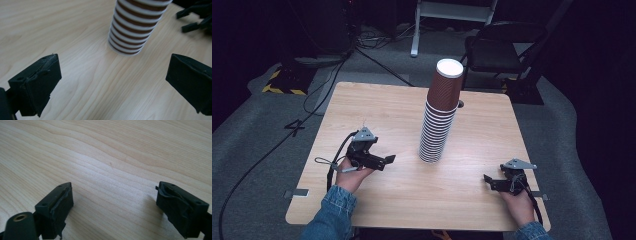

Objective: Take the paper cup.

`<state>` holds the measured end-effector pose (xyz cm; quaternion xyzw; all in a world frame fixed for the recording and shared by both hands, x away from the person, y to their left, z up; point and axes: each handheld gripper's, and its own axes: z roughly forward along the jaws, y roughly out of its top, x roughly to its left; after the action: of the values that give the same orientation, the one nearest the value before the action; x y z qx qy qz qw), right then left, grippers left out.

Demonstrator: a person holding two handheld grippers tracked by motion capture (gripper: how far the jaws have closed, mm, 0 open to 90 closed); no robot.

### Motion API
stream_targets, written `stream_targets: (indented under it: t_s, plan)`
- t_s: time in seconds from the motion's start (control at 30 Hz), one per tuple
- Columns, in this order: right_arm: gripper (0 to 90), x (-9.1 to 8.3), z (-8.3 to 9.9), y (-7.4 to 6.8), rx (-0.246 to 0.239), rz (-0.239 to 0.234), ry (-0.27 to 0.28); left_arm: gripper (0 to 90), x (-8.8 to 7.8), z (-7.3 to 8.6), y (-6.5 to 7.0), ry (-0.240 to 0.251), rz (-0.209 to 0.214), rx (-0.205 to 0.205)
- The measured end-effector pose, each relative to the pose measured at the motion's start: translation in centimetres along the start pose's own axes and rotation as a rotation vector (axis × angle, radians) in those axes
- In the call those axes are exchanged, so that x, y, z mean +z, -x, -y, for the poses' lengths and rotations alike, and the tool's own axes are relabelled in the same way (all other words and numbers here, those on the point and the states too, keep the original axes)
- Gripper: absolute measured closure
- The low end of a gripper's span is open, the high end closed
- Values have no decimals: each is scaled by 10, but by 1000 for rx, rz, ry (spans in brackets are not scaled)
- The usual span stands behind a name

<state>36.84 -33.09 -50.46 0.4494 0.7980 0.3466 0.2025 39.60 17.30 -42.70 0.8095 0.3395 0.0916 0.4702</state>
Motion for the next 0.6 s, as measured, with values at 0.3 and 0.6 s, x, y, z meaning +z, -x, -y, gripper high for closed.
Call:
stream_targets:
  t_s: [0.3,0.6]
  plan:
    - [143,0,0,1,-7,-11,1,0,-5,-50,13,108,95,60]
    - [144,-1,1,1,-6,-8,1,0,-4,-90,28,202,165,85]
